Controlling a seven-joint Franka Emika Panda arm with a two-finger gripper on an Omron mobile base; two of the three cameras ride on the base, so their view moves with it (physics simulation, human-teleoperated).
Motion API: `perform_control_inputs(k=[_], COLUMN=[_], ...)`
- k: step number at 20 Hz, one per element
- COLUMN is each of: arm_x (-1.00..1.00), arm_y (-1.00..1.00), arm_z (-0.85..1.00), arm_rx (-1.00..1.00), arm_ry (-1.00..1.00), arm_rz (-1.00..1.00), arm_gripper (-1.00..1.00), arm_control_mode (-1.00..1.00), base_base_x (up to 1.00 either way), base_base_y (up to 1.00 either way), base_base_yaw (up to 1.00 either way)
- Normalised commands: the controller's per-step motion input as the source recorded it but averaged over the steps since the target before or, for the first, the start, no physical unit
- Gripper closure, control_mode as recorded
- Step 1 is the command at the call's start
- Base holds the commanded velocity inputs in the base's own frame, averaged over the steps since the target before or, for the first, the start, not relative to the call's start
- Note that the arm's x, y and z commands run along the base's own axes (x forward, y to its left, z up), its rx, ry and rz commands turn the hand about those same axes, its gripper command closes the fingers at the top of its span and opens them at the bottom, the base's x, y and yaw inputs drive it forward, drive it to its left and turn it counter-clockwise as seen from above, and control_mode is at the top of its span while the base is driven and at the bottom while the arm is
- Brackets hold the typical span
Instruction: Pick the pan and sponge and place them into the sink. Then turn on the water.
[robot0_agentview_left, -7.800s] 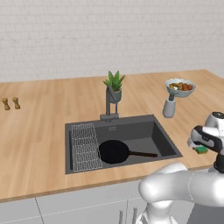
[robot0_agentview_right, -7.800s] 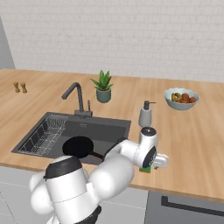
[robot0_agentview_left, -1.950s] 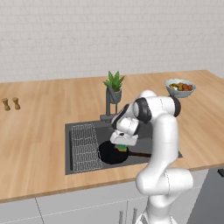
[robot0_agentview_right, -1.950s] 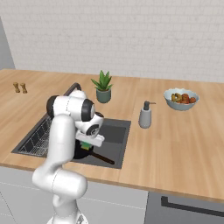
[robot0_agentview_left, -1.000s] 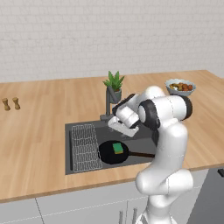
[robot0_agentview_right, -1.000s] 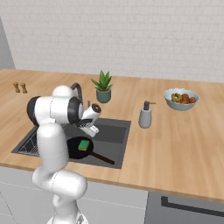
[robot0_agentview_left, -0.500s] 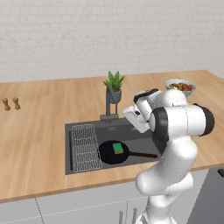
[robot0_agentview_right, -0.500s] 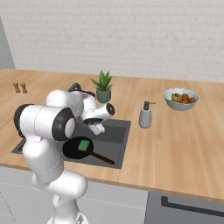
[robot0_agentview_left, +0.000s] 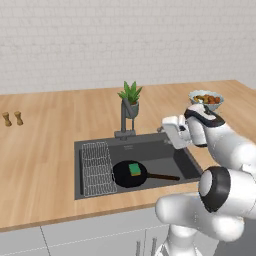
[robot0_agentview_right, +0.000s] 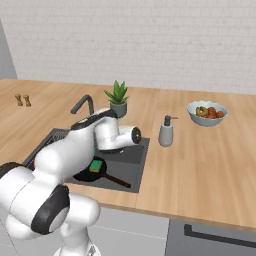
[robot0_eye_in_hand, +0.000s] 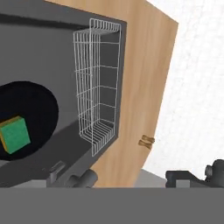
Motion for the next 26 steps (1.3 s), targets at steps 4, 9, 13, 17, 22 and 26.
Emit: perform_control_inputs(k=[4,9,13,17,22,26], arm_x=[-1.0,-0.74,-0.22,-0.02,0.0,0.02], arm_y=[-0.3,-0.31,-0.23,-0.14,-0.17,-0.17], arm_z=[0.28,0.32,0.29,0.21,0.05,0.0], arm_rx=[0.24,0.36,0.31,0.24,0.25,0.26], arm_ry=[-0.38,-0.08,0.24,0.39,0.49,0.55], arm_rz=[0.0,0.0,0.0,0.0,0.01,0.01], arm_gripper=[-1.0,-1.0,-1.0,-1.0,-1.0,-1.0], arm_control_mode=[-1.0,-1.0,-1.0,-1.0,-1.0,-1.0], base_base_x=[0.0,0.0,0.0,0.0,0.0,0.0], base_base_y=[0.0,0.0,0.0,0.0,0.0,0.0], base_base_yaw=[0.0,0.0,0.0,0.0,0.0,0.0])
